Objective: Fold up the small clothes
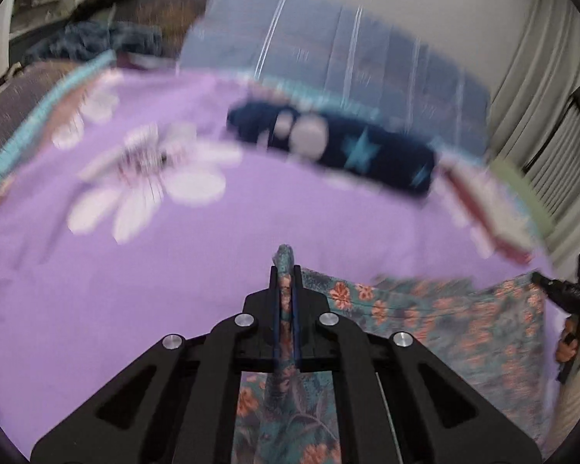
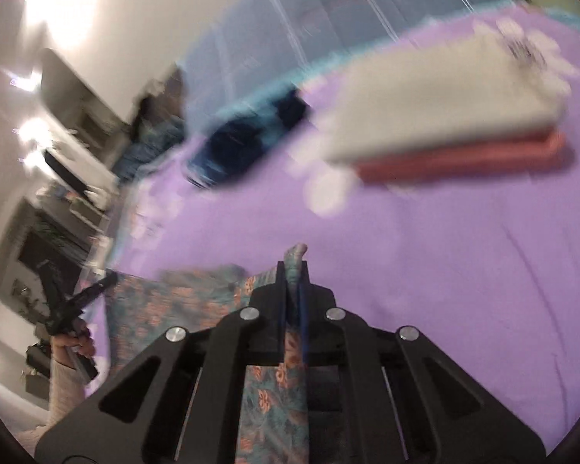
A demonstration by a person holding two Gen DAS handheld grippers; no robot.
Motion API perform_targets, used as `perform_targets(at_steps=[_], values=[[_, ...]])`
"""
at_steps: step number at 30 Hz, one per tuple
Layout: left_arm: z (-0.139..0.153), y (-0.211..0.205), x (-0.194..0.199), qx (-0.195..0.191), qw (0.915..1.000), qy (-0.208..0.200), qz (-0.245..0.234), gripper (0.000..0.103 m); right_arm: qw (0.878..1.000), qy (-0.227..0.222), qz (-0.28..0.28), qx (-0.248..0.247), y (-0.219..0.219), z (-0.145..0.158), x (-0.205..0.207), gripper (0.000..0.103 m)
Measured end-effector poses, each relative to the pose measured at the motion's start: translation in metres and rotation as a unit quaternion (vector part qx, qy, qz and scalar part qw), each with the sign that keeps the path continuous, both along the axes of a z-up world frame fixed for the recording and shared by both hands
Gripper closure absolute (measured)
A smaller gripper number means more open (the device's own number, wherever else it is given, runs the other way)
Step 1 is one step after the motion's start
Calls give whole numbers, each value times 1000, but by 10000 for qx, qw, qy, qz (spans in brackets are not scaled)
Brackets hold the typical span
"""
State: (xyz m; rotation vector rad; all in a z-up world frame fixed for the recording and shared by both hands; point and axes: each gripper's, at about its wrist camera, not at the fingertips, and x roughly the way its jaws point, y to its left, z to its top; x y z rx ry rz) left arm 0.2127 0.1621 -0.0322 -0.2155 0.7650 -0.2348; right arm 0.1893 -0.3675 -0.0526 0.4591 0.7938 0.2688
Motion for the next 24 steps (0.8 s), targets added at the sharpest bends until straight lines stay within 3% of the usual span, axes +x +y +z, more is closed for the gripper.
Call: perform_targets(at_steps=[3, 5, 6, 8, 10, 12, 13, 16, 19, 21, 22, 24], values=[[26, -1, -16, 456, 9982, -397, 33, 99, 9988, -375, 66, -313, 12, 24, -1, 98], [27, -1, -10, 748, 9965, -366, 63, 98, 9979, -262, 79, -583, 19, 18, 14, 97], [22, -1, -5, 822, 9962, -270, 87, 95, 9977, 18, 52, -678, 21, 4, 28, 96], [-6, -7, 17, 1329, 9909, 97, 178, 91, 9952, 613, -5, -769, 20, -27, 48, 90], [-32, -8, 29, 1740, 9838, 340, 282, 77, 9883, 1080, -223, -1050, 18, -55, 53, 89], [-44, -4, 28, 1672, 9838, 560, 318, 71, 9908, 922, -211, -967, 15, -55, 38, 86], [-45, -4, 24, 1563, 9853, 593, 344, 62, 9911, 888, -193, -971, 13, -51, 30, 83], [-23, -15, 2, 1673, 9847, 208, 430, 50, 9902, 671, -259, -1194, -1, -32, 1, 75], [7, -51, -28, 1809, 9830, -183, 244, 50, 9919, 590, -332, -1074, -20, -19, -29, 74], [16, -84, -49, 1513, 9880, -223, -214, 50, 9931, 609, -325, -947, -33, -18, -46, 78], [16, -111, -64, 1255, 9897, -139, -675, 50, 9934, 640, -309, -895, -37, -20, -54, 87], [11, -166, -95, 877, 9852, 21, -1473, 50, 9938, 743, -335, -755, -43, -27, -70, 89]])
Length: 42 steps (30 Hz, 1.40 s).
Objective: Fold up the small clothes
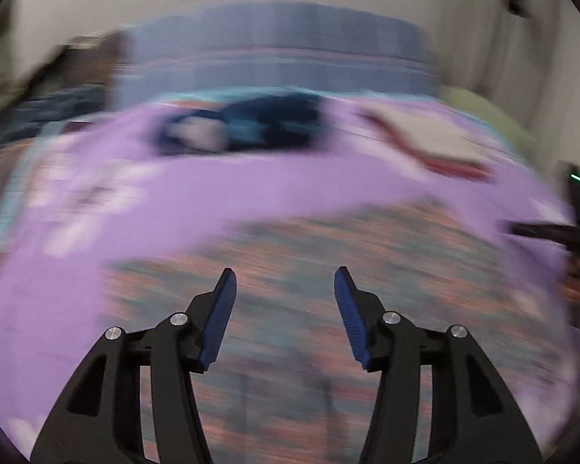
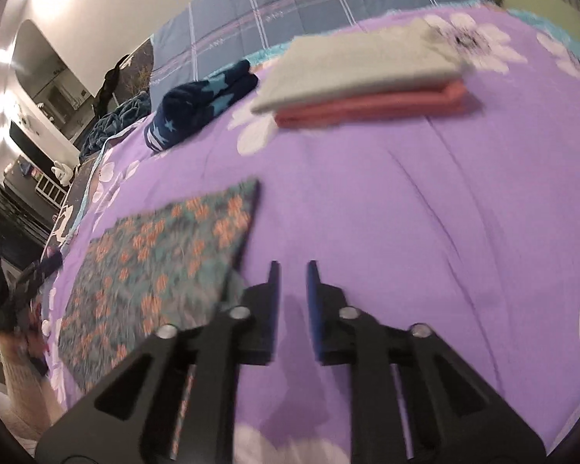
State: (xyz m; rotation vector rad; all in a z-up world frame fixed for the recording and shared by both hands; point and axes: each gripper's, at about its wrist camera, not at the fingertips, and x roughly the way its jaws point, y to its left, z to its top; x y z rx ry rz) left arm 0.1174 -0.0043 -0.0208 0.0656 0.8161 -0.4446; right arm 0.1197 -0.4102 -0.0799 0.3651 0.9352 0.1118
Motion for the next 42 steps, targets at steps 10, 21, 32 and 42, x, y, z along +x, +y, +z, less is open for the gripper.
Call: perform_targets(at_steps=[10, 21, 32, 42], values=[[-38, -182, -101, 205, 9831, 669, -1690, 48, 9985, -35, 218, 510, -17, -7, -56, 89], [-50, -222, -114, 807, 9826, 555, -1576, 87, 9955, -30, 348, 880, -26, -23, -59, 89], [-48, -190, -91, 224, 9857, 1120, -1236, 94, 9923, 11, 606, 1077, -14, -15, -39, 72], [-61, -213, -107, 385, 9773, 1236, -1675, 94, 9958, 199, 725, 527, 18, -22, 12, 99]])
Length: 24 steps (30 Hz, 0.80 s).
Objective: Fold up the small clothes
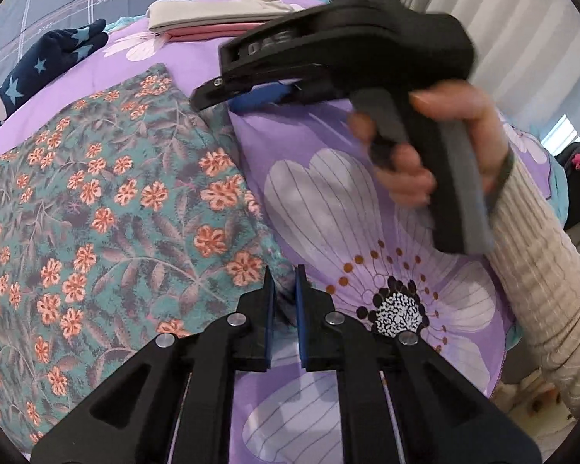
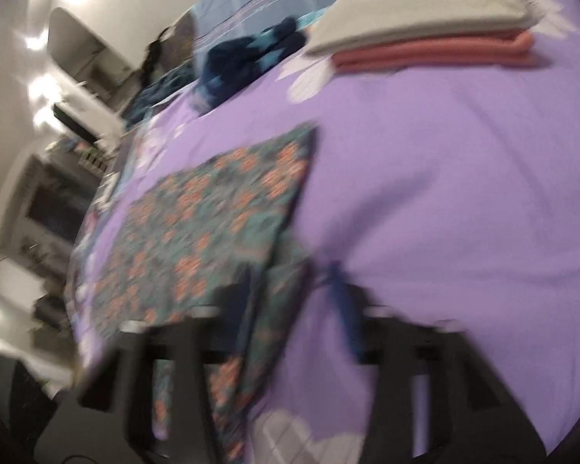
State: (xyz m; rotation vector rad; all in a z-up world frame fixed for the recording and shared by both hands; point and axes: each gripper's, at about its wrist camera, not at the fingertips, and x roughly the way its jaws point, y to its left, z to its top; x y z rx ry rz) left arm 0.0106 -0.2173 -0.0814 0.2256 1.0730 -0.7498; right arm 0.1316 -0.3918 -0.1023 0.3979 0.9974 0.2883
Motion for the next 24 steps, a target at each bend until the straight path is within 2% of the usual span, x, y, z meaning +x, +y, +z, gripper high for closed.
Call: perform_targets(at_steps=[1, 3, 5, 8, 11, 12, 13, 16, 18, 19, 20, 21, 22, 24], values=[[0, -2, -2, 23, 10000, -34, -62, 94, 9999, 6, -62, 161, -4, 2, 1, 100], [2, -5, -9, 59, 9997, -116, -188, 94, 9962, -221, -87, 832, -14, 12, -1, 101], [4, -5, -15, 72, 9996, -157, -220, 94, 9971, -356, 23, 672, -9, 19, -3, 101], [3, -5, -15, 81, 9997, -147, -203, 94, 9997, -244, 66, 32, 3, 15, -3, 101], [3, -5, -16, 90, 9995, -199, -236, 94, 9995, -117, -91, 267, -6, 6, -1, 95], [4, -4, -17, 94, 9994, -207, -244, 94, 9991, -86, -152, 378, -10, 5, -1, 92], [4, -4, -18, 93, 9994, -212, -251, 94, 9987, -41, -183, 482, -13, 4, -1, 78], [4, -4, -20, 85, 9994, -213, -275, 94, 9988, -63, 104, 470, -3, 5, -5, 54], [3, -4, -19, 92, 9993, -221, -286, 94, 9990, -52, 397, 174, 14, 4, -4, 46], [3, -5, -20, 94, 9993, -226, -286, 94, 9991, -42, 411, 54, 19, 4, -2, 45], [2, -5, -20, 94, 9993, -230, -284, 94, 9992, -35, 395, -73, 22, 3, -1, 48], [2, -5, -20, 92, 9993, -231, -281, 94, 9992, -80, 318, -210, 25, 3, 1, 68], [1, -5, -20, 86, 9993, -226, -273, 94, 9993, -80, 298, -214, 25, 4, 4, 101], [2, -4, -20, 71, 9993, -240, -282, 94, 9997, -60, 236, 68, 24, 5, 9, 100]])
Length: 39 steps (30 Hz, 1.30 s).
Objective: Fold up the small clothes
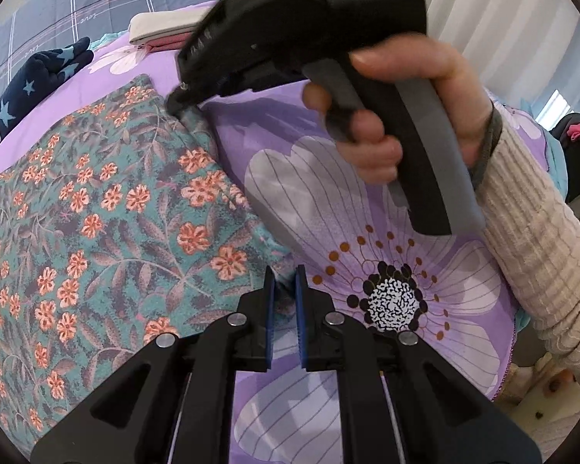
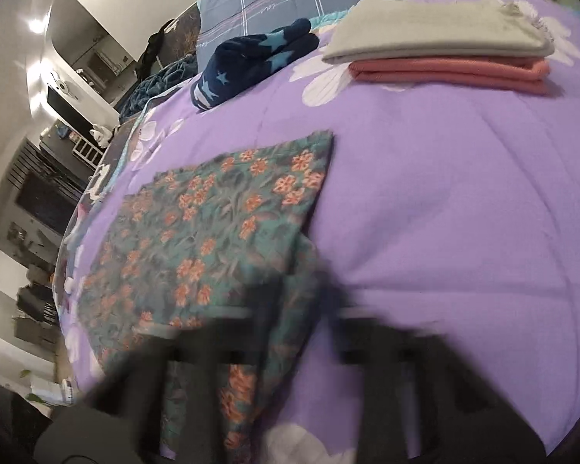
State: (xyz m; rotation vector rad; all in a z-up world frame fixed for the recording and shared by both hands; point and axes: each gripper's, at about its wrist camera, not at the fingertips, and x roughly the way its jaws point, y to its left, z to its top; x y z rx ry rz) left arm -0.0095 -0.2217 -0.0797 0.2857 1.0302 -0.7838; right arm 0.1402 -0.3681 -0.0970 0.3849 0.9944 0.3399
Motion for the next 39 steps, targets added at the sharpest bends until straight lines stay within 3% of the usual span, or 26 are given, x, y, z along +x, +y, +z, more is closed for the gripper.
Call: perform_targets(at_steps=[4, 7, 10, 13, 15, 17, 19, 21, 24, 27, 30, 33, 35, 39], values=[[0, 2, -1, -41, 10000, -20, -51, 94, 9986, -376, -333, -147, -5, 12, 1, 101], [-3, 2, 0, -68, 9999, 11, -96, 94, 9954, -170, -703, -635, -15, -3, 13, 103], [-3, 5, -1, -158, 9997, 58, -159, 94, 9967, 92, -800, 30, -33, -15, 10, 103], [-5, 7, -1, -178, 9995, 80, -243, 94, 9979, -115, -630, 45, -31, 0, -3, 100], [-5, 8, -2, -202, 9994, 95, -282, 94, 9992, -337, -203, 107, -18, 11, -15, 100], [-6, 9, 0, -298, 9989, 217, -281, 94, 9983, -367, 345, 303, -2, 12, -23, 93], [-6, 12, 1, -422, 9980, 375, -298, 94, 9986, -209, 486, 78, 8, 2, -28, 67], [-5, 15, 0, -578, 9961, 547, -387, 94, 9980, 29, 412, -483, 17, -19, -25, 77], [-2, 18, -9, -837, 9898, 903, -723, 94, 9994, -3, 263, -234, 10, -17, -29, 79], [8, 23, -22, -737, 9927, 509, -811, 90, 9995, 48, 166, -268, 7, -14, -33, 80], [25, 54, -20, -960, 9939, 225, -497, 76, 9972, -188, -20, -723, 16, -4, -47, 88], [33, 90, -12, -1010, 9948, -89, -29, 62, 9867, -822, -423, -1338, 24, 17, -69, 86], [37, 124, -5, -968, 9939, -293, 438, 62, 9779, -1203, -425, -1654, 37, 29, -80, 86], [42, 200, 8, -1067, 9807, -496, 1563, 51, 9566, -1893, -152, -2211, 90, 53, -102, 83]])
